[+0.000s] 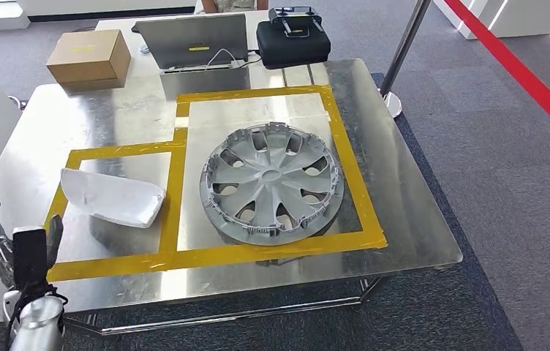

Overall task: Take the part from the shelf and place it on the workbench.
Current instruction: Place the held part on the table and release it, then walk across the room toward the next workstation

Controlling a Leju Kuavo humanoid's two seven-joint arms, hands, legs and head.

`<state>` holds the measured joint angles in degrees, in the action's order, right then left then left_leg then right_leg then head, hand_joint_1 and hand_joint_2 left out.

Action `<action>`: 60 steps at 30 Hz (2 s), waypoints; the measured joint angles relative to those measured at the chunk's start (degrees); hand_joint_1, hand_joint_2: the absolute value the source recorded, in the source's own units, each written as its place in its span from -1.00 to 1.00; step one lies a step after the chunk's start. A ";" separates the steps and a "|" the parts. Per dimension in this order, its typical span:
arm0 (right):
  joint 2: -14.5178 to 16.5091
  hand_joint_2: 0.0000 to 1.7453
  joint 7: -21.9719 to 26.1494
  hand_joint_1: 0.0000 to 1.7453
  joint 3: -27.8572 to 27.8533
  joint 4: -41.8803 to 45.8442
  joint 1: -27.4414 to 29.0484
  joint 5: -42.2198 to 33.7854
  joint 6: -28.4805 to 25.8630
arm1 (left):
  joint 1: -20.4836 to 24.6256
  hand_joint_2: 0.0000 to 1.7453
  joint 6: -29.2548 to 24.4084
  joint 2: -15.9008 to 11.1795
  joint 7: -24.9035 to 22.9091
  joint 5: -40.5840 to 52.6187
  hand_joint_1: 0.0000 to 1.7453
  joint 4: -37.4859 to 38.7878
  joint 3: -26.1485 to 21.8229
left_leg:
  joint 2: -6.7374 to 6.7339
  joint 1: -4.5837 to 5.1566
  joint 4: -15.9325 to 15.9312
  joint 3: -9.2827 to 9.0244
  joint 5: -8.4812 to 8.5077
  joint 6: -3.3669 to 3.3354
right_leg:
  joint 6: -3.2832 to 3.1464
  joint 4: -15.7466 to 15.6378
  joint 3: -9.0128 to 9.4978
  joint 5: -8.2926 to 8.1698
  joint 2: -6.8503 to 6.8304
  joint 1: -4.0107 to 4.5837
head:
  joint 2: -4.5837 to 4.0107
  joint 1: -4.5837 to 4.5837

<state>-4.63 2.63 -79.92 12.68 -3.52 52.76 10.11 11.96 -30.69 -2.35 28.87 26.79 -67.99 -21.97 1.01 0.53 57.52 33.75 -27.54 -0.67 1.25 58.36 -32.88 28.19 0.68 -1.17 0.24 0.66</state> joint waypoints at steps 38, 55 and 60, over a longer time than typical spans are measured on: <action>-0.20 -1.00 1.59 -1.00 -0.95 0.24 0.45 0.87 0.71 | -17.20 -1.00 20.40 9.50 11.15 -23.54 -1.00 -41.49 -0.86 | -0.59 -0.15 -0.05 -0.30 0.83 -1.54 | 1.27 1.70 3.68 2.94 -0.07 -0.26 | 0.00 -0.05; 0.49 -1.00 2.13 -1.00 -0.87 0.33 0.24 2.19 1.82 | -18.74 -1.00 22.61 9.48 9.42 -20.21 -1.00 -41.36 1.45 | -0.54 -0.61 -2.13 -8.48 -4.93 1.05 | 0.22 -0.75 -1.37 -3.23 -0.85 -0.25 | 0.00 0.73; 0.86 -1.00 2.95 -1.00 -0.81 0.33 0.14 2.55 2.57 | -19.10 -1.00 24.05 9.43 8.73 -19.47 -1.00 -41.86 2.20 | -1.00 -0.59 -2.43 -6.21 -3.00 -1.59 | 1.65 2.83 -3.00 0.21 -0.81 -0.50 | 0.00 0.49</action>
<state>-3.77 5.57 -80.73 13.00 -3.38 55.31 12.68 -7.14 -6.64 7.08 37.60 7.32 -109.84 -19.77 0.02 -0.06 55.09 27.54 -30.53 -2.26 2.90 61.19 -35.88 28.40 -0.12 -1.67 0.24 1.15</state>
